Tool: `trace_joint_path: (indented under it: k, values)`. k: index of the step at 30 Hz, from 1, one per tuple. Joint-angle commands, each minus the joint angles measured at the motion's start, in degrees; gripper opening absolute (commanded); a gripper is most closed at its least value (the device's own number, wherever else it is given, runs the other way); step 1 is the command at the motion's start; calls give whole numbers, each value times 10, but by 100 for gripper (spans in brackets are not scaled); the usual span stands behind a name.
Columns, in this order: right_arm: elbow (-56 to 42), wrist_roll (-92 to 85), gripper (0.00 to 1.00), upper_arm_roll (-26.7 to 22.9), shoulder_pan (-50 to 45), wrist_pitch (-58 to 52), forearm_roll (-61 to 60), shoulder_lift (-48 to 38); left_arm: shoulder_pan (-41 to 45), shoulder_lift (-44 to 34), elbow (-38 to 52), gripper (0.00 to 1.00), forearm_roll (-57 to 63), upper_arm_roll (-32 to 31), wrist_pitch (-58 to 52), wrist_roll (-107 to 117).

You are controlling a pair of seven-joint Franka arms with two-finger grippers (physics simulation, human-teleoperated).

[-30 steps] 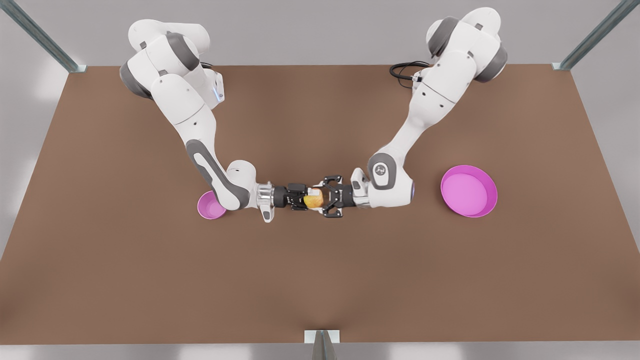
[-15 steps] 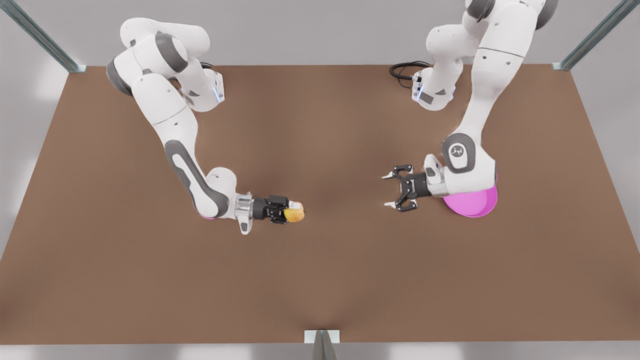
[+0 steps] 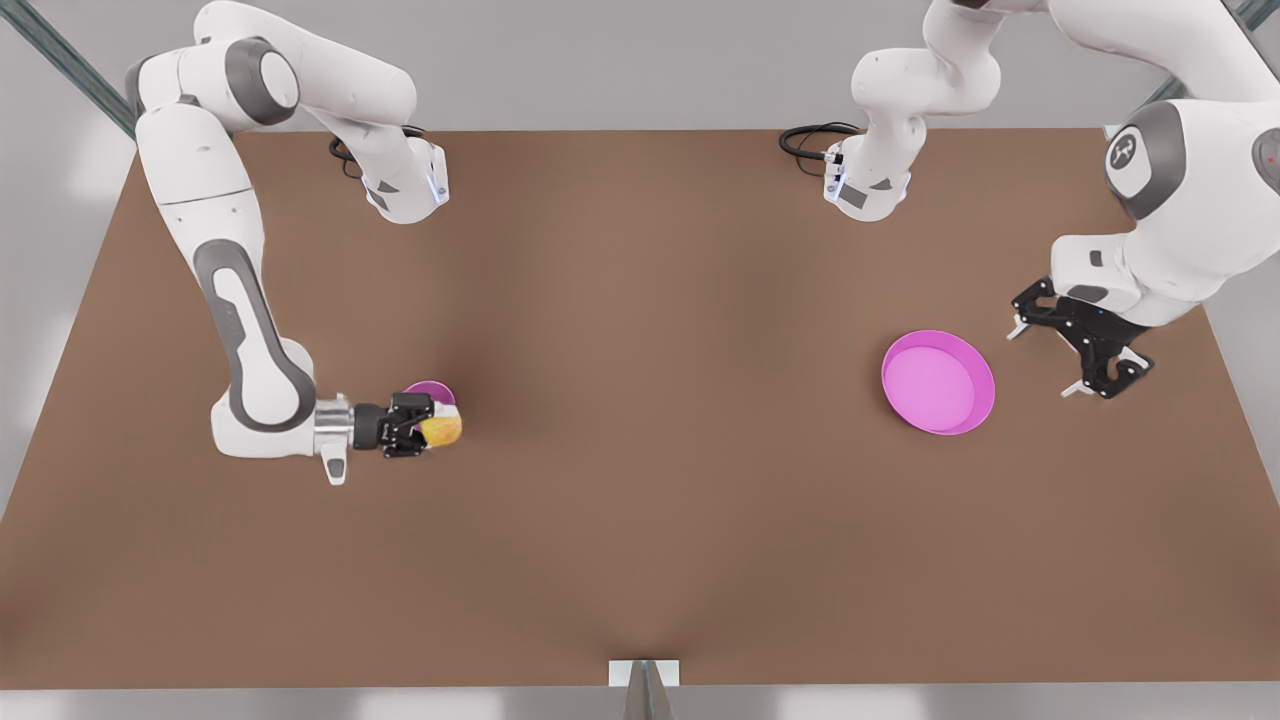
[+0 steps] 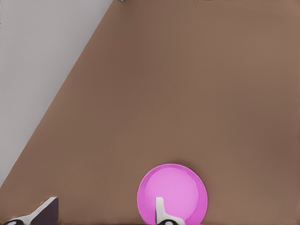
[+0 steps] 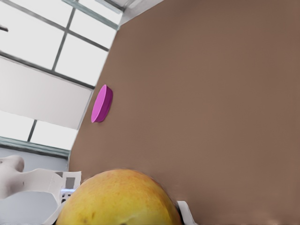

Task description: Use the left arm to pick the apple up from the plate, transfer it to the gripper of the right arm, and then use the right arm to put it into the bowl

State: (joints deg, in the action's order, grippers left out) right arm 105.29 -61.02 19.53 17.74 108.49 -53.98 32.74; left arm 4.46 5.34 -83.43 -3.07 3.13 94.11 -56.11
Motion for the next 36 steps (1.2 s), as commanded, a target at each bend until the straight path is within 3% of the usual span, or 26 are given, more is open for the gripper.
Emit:
trace_joint_path:
  k: [1,10,19,21,24,25,31,34,36]
  values:
    - [6,118,76,0,5,-35,85,-5,12,-2,1,100,-4,8,-60,577]
    - [1,121,76,-2,12,-28,212,-7,10,-5,1,100,-7,13,-68,574]
    - [4,162,76,-3,-3,20,261,1,10,-7,1,100,-27,28,-68,572]
    - [4,166,78,-3,-9,21,261,1,10,-7,1,100,-27,28,-68,573]
    - [6,167,98,-3,-8,28,269,0,10,-7,1,100,-27,28,-68,572]
    - [6,172,100,-3,-8,27,272,0,10,-7,1,100,-27,28,-68,572]
    - [0,192,100,-2,-5,20,281,-5,11,-10,1,100,-27,28,-68,573]
    - [-76,285,100,1,-6,-36,345,-25,11,-10,1,100,-28,28,-68,573]
    - [-215,390,100,2,-24,-95,435,-24,11,-9,1,100,-28,28,-68,573]
